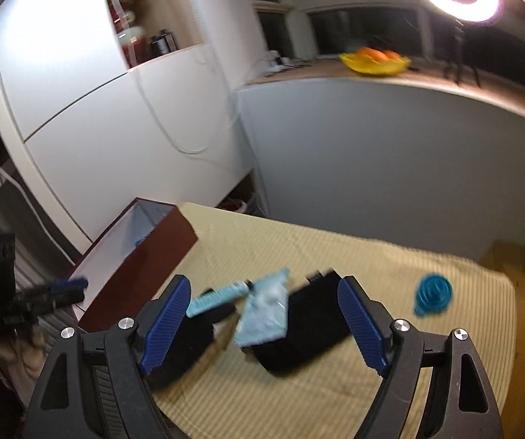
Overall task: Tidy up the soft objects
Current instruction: 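Move the right gripper back to the black glove on the bed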
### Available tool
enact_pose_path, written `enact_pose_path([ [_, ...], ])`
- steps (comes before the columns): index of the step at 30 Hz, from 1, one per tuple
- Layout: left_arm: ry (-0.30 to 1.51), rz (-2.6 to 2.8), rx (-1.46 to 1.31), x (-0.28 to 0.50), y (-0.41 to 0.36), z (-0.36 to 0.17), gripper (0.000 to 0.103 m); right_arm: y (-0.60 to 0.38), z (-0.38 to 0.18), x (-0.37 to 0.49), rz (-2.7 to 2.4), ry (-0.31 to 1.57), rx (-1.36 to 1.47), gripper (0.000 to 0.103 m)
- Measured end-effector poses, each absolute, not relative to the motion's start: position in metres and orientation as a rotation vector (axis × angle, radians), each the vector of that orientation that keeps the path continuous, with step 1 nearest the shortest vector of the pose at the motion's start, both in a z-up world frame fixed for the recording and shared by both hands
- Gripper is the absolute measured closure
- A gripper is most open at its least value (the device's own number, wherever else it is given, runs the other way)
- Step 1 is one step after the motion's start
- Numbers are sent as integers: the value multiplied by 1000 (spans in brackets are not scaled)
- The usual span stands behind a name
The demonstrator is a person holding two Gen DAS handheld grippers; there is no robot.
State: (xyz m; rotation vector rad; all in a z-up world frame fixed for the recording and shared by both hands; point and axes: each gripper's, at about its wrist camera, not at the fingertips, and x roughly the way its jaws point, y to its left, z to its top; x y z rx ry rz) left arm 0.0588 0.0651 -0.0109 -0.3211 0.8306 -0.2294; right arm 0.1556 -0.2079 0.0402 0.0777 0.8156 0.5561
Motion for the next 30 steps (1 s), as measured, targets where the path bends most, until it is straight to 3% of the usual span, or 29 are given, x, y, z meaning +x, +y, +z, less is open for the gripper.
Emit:
enact_pose_path([
  [17,861,-180,-205,4,29,-83,43,-214,-52,84,608,948,323,24],
  [30,785,-152,10,3,-17,-96,43,-165,-73,83,620,979,308,24],
])
